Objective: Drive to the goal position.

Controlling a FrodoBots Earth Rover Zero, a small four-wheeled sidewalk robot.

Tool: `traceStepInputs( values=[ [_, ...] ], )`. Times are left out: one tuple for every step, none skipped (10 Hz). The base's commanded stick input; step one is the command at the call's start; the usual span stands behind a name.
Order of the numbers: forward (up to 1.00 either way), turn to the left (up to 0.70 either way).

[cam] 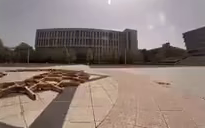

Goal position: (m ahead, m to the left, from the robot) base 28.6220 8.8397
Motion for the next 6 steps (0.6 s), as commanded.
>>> traceStepInputs(
  values=[
    [1.00, -0.35],
    [1.00, -0.34],
    [1.00, 0.00],
    [1.00, 0.00],
    [1.00, 0.00],
    [1.00, 0.00]
  ],
)
